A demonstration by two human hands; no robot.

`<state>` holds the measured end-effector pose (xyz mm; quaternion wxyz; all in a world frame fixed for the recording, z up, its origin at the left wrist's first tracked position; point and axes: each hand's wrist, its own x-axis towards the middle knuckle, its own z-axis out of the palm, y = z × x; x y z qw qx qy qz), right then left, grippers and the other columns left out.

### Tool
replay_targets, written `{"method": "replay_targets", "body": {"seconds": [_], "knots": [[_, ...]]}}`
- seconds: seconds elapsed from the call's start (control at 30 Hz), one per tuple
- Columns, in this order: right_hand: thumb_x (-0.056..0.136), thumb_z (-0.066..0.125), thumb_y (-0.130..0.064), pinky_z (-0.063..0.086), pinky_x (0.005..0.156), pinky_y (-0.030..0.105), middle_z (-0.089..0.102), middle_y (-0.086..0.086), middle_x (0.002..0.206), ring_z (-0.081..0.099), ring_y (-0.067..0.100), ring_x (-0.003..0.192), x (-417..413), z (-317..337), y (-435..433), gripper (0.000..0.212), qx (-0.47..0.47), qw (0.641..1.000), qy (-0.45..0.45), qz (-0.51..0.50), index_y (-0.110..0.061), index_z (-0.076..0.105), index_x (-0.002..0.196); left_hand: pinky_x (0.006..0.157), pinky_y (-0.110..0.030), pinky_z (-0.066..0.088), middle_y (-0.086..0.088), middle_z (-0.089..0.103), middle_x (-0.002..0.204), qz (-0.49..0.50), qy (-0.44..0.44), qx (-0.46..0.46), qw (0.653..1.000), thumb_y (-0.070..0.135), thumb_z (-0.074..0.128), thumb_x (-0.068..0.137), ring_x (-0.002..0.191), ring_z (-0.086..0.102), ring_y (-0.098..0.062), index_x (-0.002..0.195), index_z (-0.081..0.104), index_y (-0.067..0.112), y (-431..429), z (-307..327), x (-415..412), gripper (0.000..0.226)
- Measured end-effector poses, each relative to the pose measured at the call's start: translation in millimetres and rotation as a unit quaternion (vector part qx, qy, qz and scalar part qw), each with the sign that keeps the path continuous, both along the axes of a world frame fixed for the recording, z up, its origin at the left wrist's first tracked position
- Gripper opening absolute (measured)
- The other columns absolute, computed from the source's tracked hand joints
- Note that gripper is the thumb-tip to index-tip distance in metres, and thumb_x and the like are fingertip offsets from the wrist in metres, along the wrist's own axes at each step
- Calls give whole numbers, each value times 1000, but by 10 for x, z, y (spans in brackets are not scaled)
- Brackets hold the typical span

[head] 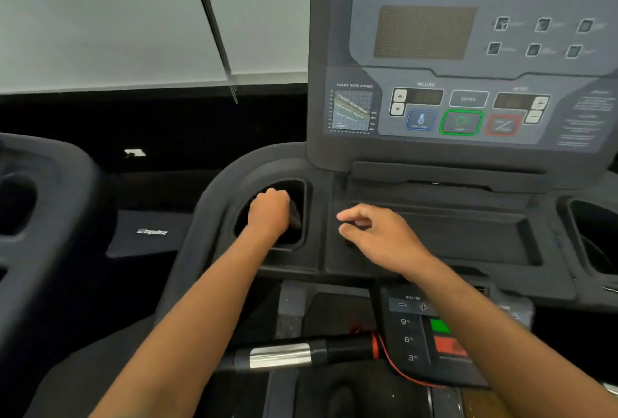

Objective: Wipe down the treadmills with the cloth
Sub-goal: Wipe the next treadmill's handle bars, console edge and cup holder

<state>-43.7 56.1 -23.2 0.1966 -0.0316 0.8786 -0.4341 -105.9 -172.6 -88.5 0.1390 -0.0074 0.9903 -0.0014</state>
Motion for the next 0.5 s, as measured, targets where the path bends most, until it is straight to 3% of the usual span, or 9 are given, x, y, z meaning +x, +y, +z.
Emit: {"method": "replay_targets", "body": {"seconds": [0.13,0.27,0.4,0.43,0.5], "knots": [[94,67,-33,51,102,30,72,-22,116,64,-1,112,-38,-71,79,19,-7,1000,9,-5,-33,76,111,94,-42,53,-16,65,127,-10,-117,-63,991,5,55,98,120,64,-37,131,64,3,126,14,-25,34],[94,68,-31,51,98,23,74,-23,111,65,-4,107,-52,-55,209,16,-28,999,11,-28,-33,78,107,78,-39,59,-13,68,101,21,-243,-22,970,16,62,94,89,68,-29,111,69,4,72,198,-59,22],[93,68,-29,50,90,15,75,-25,103,66,-10,98,-3,-58,336,14,-48,997,11,-59,-34,79,101,68,-35,54,-10,71,93,120,-182,127,968,17,61,94,81,66,-26,98,72,6,112,176,-73,16],[93,68,-28,48,87,13,75,-25,102,65,-11,97,19,-43,367,15,-49,997,10,-61,-34,79,102,66,-33,54,-9,73,92,182,-147,182,955,21,63,91,79,66,-24,94,75,9,57,95,-76,16],[94,67,-28,46,84,9,73,-27,97,65,-11,97,69,-5,425,16,-47,997,11,-61,-33,79,104,77,-37,61,-10,79,97,296,-52,309,902,25,70,83,86,72,-27,90,81,16,-27,-7,-47,16]]}}
